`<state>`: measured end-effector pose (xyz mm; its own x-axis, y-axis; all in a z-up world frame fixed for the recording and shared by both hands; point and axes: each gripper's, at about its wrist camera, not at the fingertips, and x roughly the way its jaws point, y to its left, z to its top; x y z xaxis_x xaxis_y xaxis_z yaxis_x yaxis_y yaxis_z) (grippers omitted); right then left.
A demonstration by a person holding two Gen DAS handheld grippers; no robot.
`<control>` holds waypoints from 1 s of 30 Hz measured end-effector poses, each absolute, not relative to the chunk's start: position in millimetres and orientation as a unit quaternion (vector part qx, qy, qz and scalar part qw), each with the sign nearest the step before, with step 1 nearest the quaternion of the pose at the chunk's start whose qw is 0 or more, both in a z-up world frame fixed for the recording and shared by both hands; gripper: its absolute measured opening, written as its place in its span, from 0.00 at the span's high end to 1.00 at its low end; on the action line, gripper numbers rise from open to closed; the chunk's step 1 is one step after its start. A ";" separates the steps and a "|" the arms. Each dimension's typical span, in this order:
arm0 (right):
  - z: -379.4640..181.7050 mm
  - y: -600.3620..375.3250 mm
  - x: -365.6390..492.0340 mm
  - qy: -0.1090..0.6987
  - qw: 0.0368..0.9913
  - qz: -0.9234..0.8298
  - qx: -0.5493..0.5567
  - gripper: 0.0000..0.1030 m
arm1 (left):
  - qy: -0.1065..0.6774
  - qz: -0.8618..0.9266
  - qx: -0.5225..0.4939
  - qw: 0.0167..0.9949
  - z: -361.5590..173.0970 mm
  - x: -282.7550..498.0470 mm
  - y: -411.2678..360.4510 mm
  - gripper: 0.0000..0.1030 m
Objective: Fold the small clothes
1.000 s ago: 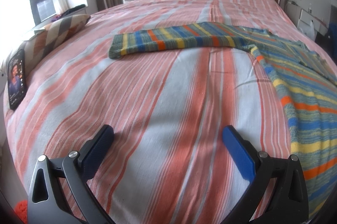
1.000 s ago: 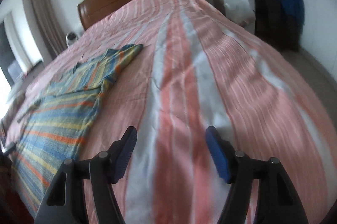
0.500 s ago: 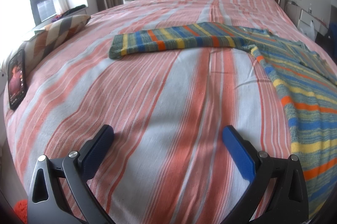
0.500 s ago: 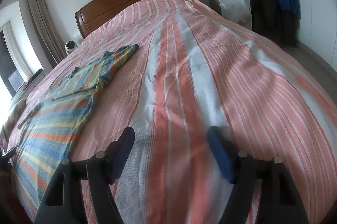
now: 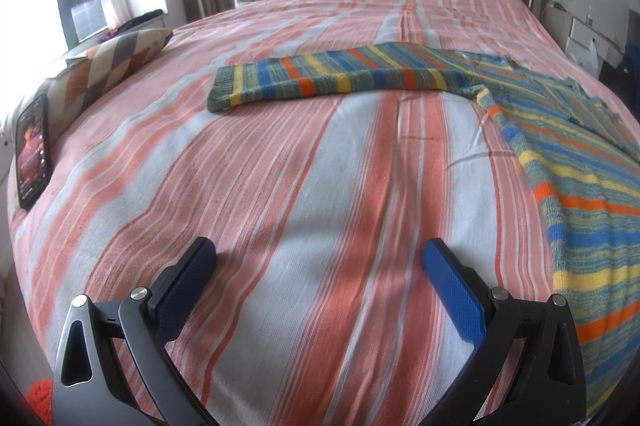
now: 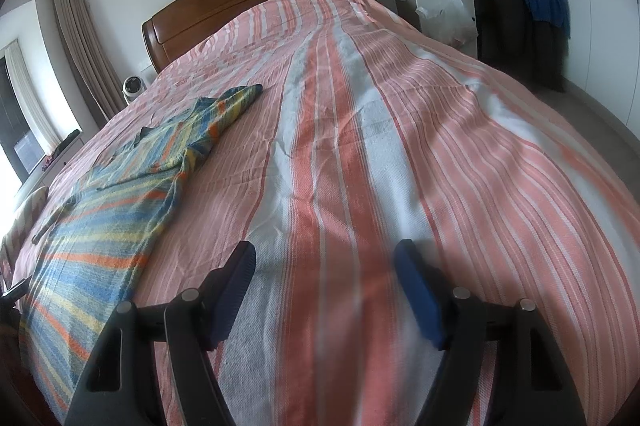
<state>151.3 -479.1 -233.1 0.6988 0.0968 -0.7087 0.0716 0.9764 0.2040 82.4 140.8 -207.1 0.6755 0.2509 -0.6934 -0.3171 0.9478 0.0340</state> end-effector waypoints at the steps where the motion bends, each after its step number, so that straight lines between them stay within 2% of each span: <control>1: -233.1 -479.1 151.3 0.388 0.915 0.007 0.108 0.30 | 0.372 0.156 -0.044 0.914 -207.2 82.1 140.3 0.00; 26: -232.8 -479.4 151.3 0.389 0.915 0.007 0.108 0.30 | 0.371 0.157 -0.044 0.914 -207.3 80.1 137.9 0.00; 28: -232.7 -479.4 151.3 0.389 0.915 0.007 0.108 0.30 | 0.382 0.156 -0.041 0.910 -204.1 80.9 138.3 0.00; 30: -232.6 -479.3 151.4 0.389 0.915 0.006 0.108 0.30 | 0.427 0.129 -0.032 0.894 -188.3 85.7 140.2 0.01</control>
